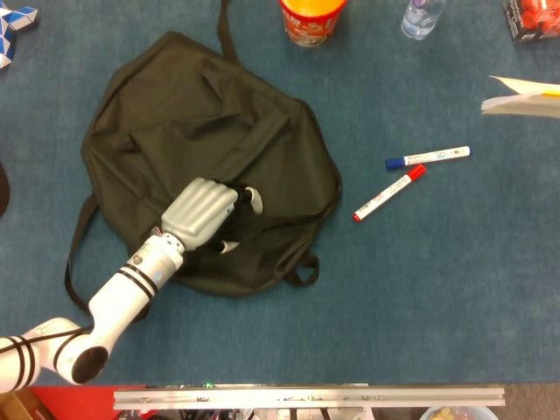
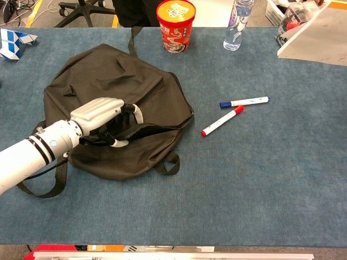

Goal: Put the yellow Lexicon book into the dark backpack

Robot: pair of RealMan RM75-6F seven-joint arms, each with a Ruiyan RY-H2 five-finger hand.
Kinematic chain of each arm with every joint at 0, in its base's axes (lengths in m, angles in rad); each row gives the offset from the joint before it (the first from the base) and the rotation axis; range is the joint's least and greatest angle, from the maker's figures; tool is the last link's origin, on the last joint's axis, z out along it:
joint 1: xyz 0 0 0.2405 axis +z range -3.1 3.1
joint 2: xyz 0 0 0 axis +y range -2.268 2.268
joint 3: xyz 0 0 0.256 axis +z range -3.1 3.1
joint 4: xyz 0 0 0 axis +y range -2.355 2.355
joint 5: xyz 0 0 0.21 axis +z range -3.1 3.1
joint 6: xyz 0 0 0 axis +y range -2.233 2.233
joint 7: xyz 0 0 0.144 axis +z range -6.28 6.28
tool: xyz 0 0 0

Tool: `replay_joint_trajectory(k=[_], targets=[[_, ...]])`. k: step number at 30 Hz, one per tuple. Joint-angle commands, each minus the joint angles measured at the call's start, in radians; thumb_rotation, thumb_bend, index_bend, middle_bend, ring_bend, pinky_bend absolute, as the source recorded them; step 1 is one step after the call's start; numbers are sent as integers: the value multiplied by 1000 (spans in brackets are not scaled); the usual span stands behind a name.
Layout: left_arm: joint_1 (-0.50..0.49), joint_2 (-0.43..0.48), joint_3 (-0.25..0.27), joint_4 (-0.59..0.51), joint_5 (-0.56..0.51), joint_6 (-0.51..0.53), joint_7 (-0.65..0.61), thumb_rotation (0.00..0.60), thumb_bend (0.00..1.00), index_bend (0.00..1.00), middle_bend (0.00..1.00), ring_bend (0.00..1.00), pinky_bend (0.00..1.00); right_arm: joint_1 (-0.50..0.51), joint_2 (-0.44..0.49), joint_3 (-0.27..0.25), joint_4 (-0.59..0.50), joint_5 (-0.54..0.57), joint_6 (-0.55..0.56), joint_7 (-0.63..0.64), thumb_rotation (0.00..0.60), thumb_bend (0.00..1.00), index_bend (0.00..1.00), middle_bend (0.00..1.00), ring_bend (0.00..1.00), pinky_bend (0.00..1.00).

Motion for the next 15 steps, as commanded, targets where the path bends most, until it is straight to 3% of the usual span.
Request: replay_joint_trajectory(k=[1, 8, 15], targets=[[2, -19, -20, 22, -1, 33, -32, 600, 255, 502, 503, 532, 620, -1, 1, 1, -1, 1, 0, 3, 600, 510, 849, 680, 525, 666], [5, -20, -57, 25, -60, 36, -106, 600, 271, 702, 765, 732, 833, -4, 6, 2, -5, -3, 4, 15, 600, 510, 857, 684, 528, 669], [2, -6, -34, 25, -35, 30, -137, 600, 317, 691, 745, 733, 899, -6, 11, 3, -12, -4, 3, 19, 600, 510, 865, 685, 529, 669]])
